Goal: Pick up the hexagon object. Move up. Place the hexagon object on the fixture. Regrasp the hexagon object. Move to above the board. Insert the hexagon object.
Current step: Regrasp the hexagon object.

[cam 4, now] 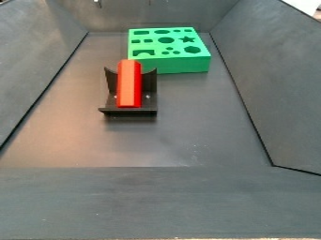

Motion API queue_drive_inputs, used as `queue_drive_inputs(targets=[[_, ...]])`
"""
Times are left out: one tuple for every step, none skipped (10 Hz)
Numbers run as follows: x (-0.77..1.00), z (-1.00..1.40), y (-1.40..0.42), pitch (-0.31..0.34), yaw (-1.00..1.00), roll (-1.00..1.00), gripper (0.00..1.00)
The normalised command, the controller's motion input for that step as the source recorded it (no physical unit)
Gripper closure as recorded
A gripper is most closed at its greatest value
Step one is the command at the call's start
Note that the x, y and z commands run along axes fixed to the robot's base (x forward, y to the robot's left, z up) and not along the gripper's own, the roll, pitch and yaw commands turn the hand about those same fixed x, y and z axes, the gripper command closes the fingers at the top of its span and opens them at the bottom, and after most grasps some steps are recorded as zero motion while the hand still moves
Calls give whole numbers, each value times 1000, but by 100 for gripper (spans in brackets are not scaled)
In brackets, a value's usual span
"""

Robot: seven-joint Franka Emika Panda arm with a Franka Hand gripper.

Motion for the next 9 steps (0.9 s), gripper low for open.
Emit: queue_drive_inputs(targets=[[29, -1000, 76, 79, 142, 175, 0], [34, -1000, 76, 49, 150, 150, 0], [44, -1000, 67, 14, 150, 130, 0], [52, -1000, 61, -18, 142, 108, 0], [61, -1000, 59, -46, 128, 88, 0], [68, -1000, 55, -70, 111, 73, 0], [76, -1000, 52, -98, 82, 61, 0], [82, -1000, 47, -107, 58, 63, 0], [95, -1000, 40, -107, 26, 64, 0]])
